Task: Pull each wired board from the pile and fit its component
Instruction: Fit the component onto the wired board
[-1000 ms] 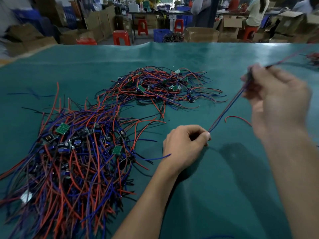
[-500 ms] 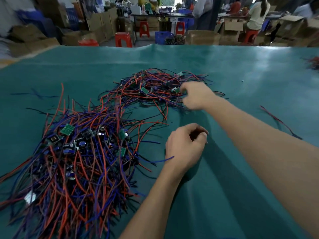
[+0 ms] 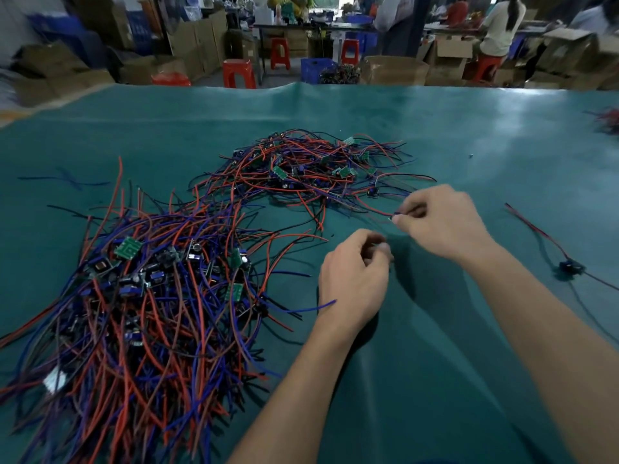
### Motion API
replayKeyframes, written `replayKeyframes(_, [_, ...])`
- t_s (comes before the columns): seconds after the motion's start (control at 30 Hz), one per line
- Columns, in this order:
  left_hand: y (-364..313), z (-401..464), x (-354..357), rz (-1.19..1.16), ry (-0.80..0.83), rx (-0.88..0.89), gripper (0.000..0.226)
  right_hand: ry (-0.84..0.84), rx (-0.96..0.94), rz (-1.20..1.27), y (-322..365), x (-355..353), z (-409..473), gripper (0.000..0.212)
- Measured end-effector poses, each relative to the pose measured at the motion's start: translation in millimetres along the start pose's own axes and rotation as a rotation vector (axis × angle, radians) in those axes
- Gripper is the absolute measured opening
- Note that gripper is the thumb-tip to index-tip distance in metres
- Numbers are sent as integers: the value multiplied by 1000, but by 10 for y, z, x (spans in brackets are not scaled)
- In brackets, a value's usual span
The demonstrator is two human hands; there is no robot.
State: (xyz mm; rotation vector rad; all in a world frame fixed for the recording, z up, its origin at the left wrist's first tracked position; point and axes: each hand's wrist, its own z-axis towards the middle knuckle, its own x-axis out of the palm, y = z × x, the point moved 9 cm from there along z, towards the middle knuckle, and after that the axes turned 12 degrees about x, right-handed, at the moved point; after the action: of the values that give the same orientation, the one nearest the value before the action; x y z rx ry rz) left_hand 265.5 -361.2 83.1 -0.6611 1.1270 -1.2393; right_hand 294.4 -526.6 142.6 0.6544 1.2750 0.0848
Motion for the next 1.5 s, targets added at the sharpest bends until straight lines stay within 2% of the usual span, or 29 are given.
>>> replayKeyframes(0.1, [-41,3,27,-39,18,13,32,-84,38,261,-125,-230,-365,17])
replayKeyframes(0.17, [-50,1,48,-74,41,21,41,-49,23,430,-116,-211,-590,11])
replayKeyframes(0.27, [-68,-3,53,-38,57,74,48,18,-59,459,-23,-71,-818,11])
replayKeyframes(0.33, [-51,-5,43,-55,44,70,40,78,-75,472,-28,18,-837,18])
replayKeyframes(0.43, [-38,3,9,-128,-10,70,29,251,37,763,-139,104,-782,21])
replayKeyframes(0.5, [-55,-6,11,-144,-19,75,25,222,143,855,-284,108,-723,19])
replayKeyframes(0.57, [-79,-17,47,-162,21,88,22,194,190,830,-356,119,-691,11])
replayKeyframes(0.67, [-116,-39,106,-177,105,123,19,393,217,994,-305,281,-728,10])
replayKeyframes(0.73, [-125,-56,127,-178,141,117,24,413,229,1053,-297,293,-737,9])
replayKeyframes(0.83, [-119,-78,166,-162,186,91,43,301,219,1087,-323,213,-703,7])
replayKeyframes(0.97, [-78,-87,211,-133,232,48,28,95,204,1111,-429,9,-645,18])
replayKeyframes(1.1, [-77,-86,219,-123,248,62,25,-41,210,1092,-568,-171,-602,16])
replayKeyframes(1.2, [-69,-91,232,-120,265,64,23,-214,249,1128,-793,-398,-557,21])
replayKeyframes(1.37, [-40,-98,265,-119,293,50,23,-427,390,1253,-1223,-620,-567,20])
replayKeyframes(1.5, [-45,-87,204,-164,213,51,22,-614,594,1428,-1679,-723,-648,23])
